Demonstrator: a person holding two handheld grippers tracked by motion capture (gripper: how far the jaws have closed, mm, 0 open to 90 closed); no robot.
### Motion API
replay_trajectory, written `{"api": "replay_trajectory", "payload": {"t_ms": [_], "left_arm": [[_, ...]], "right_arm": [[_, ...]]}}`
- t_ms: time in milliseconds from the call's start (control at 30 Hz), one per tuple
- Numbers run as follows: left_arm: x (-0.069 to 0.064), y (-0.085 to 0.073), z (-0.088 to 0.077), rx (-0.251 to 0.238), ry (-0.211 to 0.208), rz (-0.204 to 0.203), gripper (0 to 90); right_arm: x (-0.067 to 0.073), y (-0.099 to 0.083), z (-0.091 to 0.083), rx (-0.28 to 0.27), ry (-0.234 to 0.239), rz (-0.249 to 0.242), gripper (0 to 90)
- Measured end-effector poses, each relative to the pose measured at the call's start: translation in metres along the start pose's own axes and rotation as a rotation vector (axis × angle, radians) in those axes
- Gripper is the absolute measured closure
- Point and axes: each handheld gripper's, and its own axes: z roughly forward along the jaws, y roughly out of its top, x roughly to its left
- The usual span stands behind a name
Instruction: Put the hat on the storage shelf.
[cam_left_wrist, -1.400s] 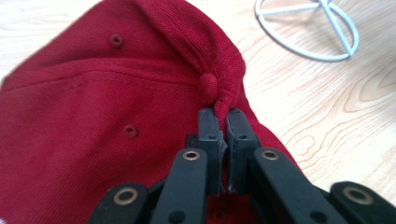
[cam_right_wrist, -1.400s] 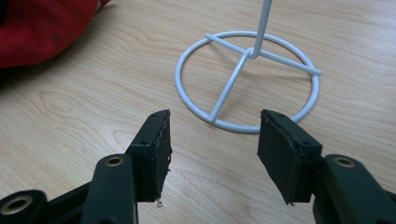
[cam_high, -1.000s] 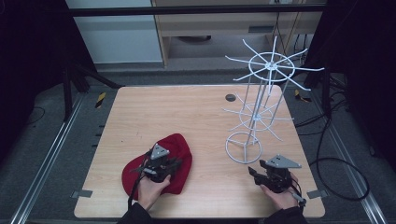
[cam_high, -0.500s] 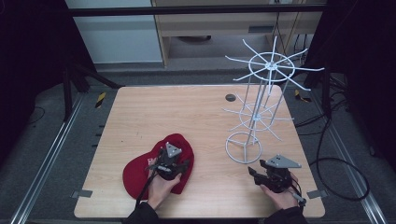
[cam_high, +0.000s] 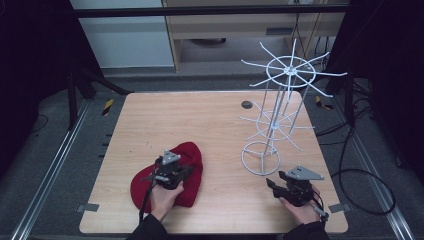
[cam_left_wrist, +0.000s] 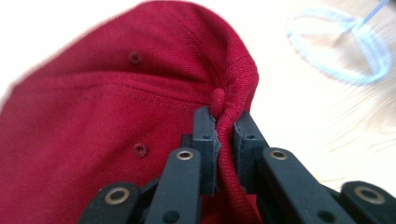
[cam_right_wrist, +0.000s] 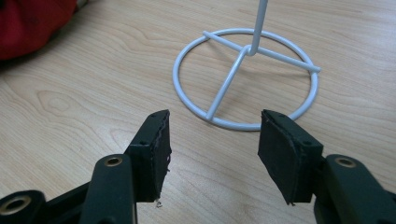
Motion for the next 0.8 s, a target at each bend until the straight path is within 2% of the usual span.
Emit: {"api": "replay_trajectory", "payload": {"t_ms": [200, 233, 267, 433, 467, 633, 800], "left_arm": [[0.009, 0.016, -0.039, -0.137, -0.069, -0.032, 82.1], [0.010, 0.020, -0.049, -0.183, -0.091, -0.041, 82.1], [0.010, 0.020, -0.049, -0.183, -0.091, -0.041, 82.1], [0.012, 0.032, -0.078, -0.304, -0.139, -0.064, 82.2], [0.012, 0.032, -0.078, -0.304, -0.139, -0.064, 82.2], [0.012, 0.044, -0.096, -0.393, -0.189, -0.096, 82.2], [0.010, 0.053, -0.102, -0.432, -0.228, -0.118, 82.2]], "right_arm": [[-0.002, -0.001, -0.001, -0.004, 0.006, 0.013, 43.7], [-0.004, -0.001, -0.001, -0.007, 0.003, 0.014, 43.5], [-0.004, -0.001, -0.001, -0.007, 0.003, 0.014, 43.5], [-0.007, -0.002, -0.005, -0.023, -0.002, 0.032, 42.7], [-0.007, -0.002, -0.005, -0.023, -0.002, 0.032, 42.7], [-0.012, -0.003, -0.009, -0.037, -0.022, 0.048, 42.2], [-0.014, -0.003, -0.009, -0.041, -0.028, 0.056, 42.0]]}}
